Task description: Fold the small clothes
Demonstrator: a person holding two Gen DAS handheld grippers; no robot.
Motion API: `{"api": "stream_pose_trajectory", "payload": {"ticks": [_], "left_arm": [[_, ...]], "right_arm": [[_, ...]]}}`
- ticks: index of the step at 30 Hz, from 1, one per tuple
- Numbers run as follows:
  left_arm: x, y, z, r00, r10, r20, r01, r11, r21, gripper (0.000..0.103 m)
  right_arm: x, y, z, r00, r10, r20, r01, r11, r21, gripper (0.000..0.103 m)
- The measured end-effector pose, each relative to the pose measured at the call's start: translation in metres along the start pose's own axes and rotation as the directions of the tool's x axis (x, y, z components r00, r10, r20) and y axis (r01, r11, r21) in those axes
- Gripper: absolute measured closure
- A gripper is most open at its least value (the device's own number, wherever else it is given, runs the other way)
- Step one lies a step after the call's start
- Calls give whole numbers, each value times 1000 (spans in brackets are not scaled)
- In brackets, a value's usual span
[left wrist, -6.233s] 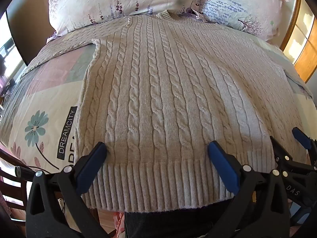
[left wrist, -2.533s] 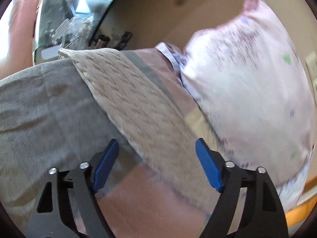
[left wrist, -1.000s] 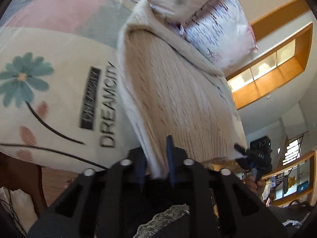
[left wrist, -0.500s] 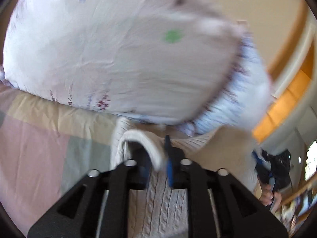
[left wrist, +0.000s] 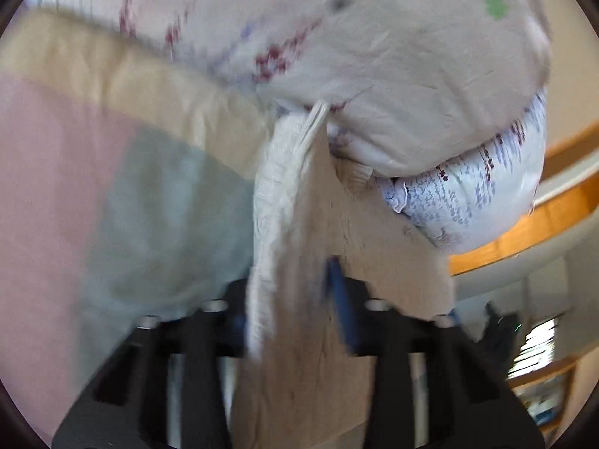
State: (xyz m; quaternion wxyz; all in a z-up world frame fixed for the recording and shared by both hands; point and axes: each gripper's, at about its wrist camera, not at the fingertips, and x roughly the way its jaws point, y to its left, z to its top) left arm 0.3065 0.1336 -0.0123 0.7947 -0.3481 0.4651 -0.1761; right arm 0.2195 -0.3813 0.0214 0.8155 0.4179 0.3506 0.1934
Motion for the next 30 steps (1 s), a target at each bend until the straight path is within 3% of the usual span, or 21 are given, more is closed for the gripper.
{"api": "stream_pose_trajectory", "payload": {"ticks": [4,8,10,12,13,14,15,16,17,18,19,20,21,24,28,30], "left_arm": [[-10,-34,-7,992,-115,43,115,993,-6,85],[6,-139,-16,948,-319,9,315,941,126,87],[46,-194,-27,896,-437,-81,444,883,148,87],[107,-234,-41,805,-555,-210,580,811,78,83],[136,-244,-46,745,-615,-257,637,771,3,84],[158,-247,-51,698,-660,-277,667,740,-85,84],[164,-245,-53,695,-665,-273,662,740,-117,84],[164,-242,-53,709,-655,-261,650,751,-116,74],[153,-237,-51,742,-627,-238,630,773,-72,64],[138,-228,-48,790,-579,-200,589,808,-10,47],[119,-218,-45,846,-511,-151,524,850,63,36],[101,-207,-44,909,-407,-92,417,897,149,33],[95,-200,-44,942,-327,-73,335,922,195,30],[96,-178,-51,980,-165,-115,187,956,227,27],[131,-177,-69,980,-2,-200,61,955,289,27],[146,-181,-77,977,9,-214,57,951,303,26]], "right_arm": [[-26,-9,-1,1000,11,20,-11,1000,9,11],[-57,-8,8,994,-37,107,41,999,-29,11],[-67,-10,15,988,-44,145,47,999,-15,11],[-69,-11,22,986,-53,159,56,998,-14,11],[-67,-11,28,985,-74,158,78,997,-19,11],[-66,-12,32,984,-91,153,95,995,-20,11],[-65,-13,36,984,-103,143,107,994,-17,11],[-65,-16,41,987,-109,122,111,994,-8,11],[-66,-19,44,990,-101,102,102,995,-1,10],[-66,-21,45,993,-87,83,87,996,4,7],[-63,-23,47,996,-76,55,76,997,3,5],[-58,-25,49,997,-74,19,74,997,1,4],[-51,-27,51,997,-75,-20,76,997,4,4],[-22,-35,53,986,-91,-140,98,994,39,4],[15,-42,46,959,-91,-269,111,992,60,4],[24,-42,42,953,-97,-286,115,992,47,4]]}}
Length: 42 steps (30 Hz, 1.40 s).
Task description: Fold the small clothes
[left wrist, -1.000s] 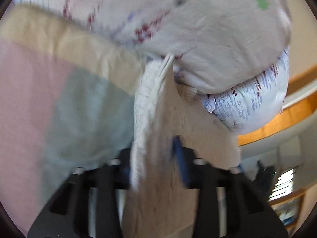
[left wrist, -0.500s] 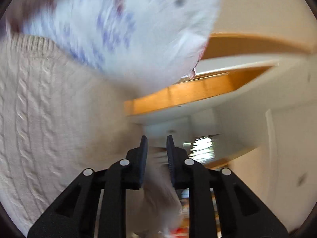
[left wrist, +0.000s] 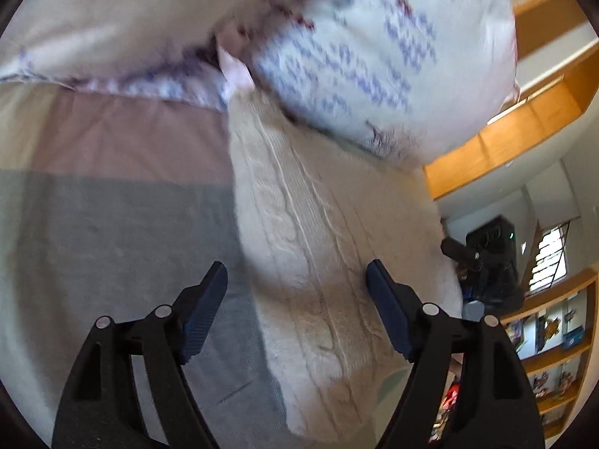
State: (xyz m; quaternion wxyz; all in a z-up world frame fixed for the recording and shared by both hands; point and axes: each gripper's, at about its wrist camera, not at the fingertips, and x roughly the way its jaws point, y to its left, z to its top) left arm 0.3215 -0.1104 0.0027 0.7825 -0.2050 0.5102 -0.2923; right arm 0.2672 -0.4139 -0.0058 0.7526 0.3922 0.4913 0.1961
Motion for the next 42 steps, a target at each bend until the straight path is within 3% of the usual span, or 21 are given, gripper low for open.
{"api": "stream_pose_trajectory", "payload": {"ticks": [1,2,3,5,7,9,13,16,17,19,21,22,24,25,27,30,31,33,36,39,42], "left_arm": [[6,-3,0,1000,-9,3,9,1000,4,26],[11,-8,2,1000,-13,7,13,1000,7,26],[16,-9,2,1000,-11,18,11,1000,7,26],[25,-8,0,999,-33,38,33,999,-3,42],[10,7,0,993,-107,56,108,994,-21,64],[-13,8,-3,988,-141,65,140,990,19,66],[-85,20,-13,980,-16,198,-12,991,137,63],[-91,35,-6,947,178,266,-218,967,130,52],[-84,43,-5,929,264,258,-302,946,119,50],[-82,49,-9,927,279,249,-305,950,72,42],[-96,49,-18,916,285,282,-315,947,64,32],[-105,47,-24,904,306,299,-341,938,70,25],[-122,39,-43,876,329,353,-381,921,87,18],[-134,40,-45,867,344,362,-396,915,79,6],[-144,38,-63,836,391,386,-445,894,58,2],[-148,39,-83,847,405,344,-448,892,56,2],[-152,41,-88,845,422,329,-462,886,49,2],[-150,41,-100,836,467,287,-500,864,52,2],[-140,35,-116,806,538,246,-570,817,80,2],[-129,30,-130,809,538,236,-573,812,110,2],[-115,26,-137,810,546,211,-578,804,138,2]], "right_arm": [[1,5,-2,1000,-14,15,14,999,-33,10],[5,6,-4,1000,-18,2,18,999,-41,34],[8,5,-6,1000,-23,2,23,999,-41,42],[6,7,-10,999,17,31,-16,999,-37,56],[2,19,-18,998,38,57,-35,998,-54,60],[3,41,-24,996,71,58,-64,992,-112,63],[49,93,-38,993,112,-27,-115,961,-252,64],[104,109,-39,997,37,-65,-54,957,-285,61],[116,109,-38,998,-8,-63,-10,959,-285,53],[115,109,-37,999,-31,-21,25,963,-268,44],[83,116,-43,992,-88,93,111,954,-278,38],[56,122,-52,983,-57,172,108,947,-302,37],[22,132,-65,973,71,221,7,942,-335,5],[14,140,-76,968,155,195,-75,927,-369,3],[19,154,-90,973,206,102,-147,898,-415,2],[63,161,-97,997,57,42,-34,905,-425,2],[88,149,-90,998,-51,32,59,924,-379,2],[97,128,-81,995,-94,36,100,944,-314,2],[66,129,-100,991,-85,99,112,945,-306,2],[34,134,-135,961,-179,210,245,903,-352,1],[25,124,-169,868,-405,288,490,796,-357,1]]}}
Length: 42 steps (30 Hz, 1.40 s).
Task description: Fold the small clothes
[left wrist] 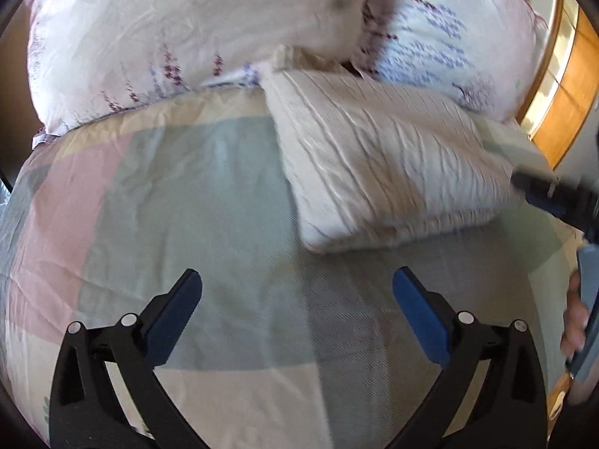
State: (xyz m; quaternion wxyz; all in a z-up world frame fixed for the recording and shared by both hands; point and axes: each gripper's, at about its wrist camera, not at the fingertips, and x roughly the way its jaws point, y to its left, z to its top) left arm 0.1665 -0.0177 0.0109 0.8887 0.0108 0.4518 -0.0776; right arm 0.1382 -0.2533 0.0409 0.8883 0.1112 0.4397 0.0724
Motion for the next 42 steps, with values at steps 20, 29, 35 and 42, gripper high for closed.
{"api": "stream_pose_trajectory", "payload": {"ticks": [20,29,35,42], "left_arm": [[13,-4,-17,997,79,-24,-78,997,30,2],[13,-4,-17,997,79,-24,-78,997,29,2],[13,-4,-17,997,79,-24,-78,997,29,2],[13,-4,-17,997,79,-24,-79,996,28,2]], "right_arm": [[32,38,-34,979,-193,-60,183,972,-147,1],[32,38,-34,979,-193,-60,182,972,-148,1],[32,38,-34,979,-193,-60,182,972,-148,1],[32,38,-34,979,-193,-60,182,972,-148,1]]}}
